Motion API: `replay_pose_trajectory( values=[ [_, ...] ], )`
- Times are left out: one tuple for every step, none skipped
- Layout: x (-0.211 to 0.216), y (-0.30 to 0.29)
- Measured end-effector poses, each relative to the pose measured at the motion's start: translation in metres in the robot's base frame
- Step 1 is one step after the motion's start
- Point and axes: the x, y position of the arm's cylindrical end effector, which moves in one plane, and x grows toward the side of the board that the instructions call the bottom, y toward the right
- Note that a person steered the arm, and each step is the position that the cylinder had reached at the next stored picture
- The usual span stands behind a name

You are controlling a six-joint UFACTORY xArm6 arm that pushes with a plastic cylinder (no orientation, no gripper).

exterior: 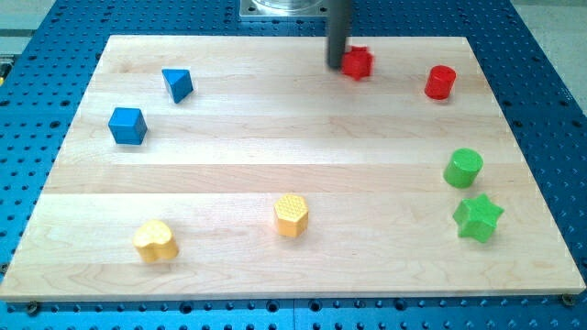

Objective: Push the red blocks on the top of the green circle to form a vertical line

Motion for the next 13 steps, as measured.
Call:
replay_pose_trajectory(
  values=[
    [0.0, -0.005],
    [0.019, -0.075],
    [0.024, -0.014],
    [0.004, 0.022],
    [0.001, 0.027],
    [0.001, 0.066],
    [0.002, 0.094],
    [0.015, 0.112],
    [0.063, 0.112],
    [0.103, 0.114],
    [0.111, 0.12],
    [0.09, 0.145],
    [0.095, 0.164]
  ],
)
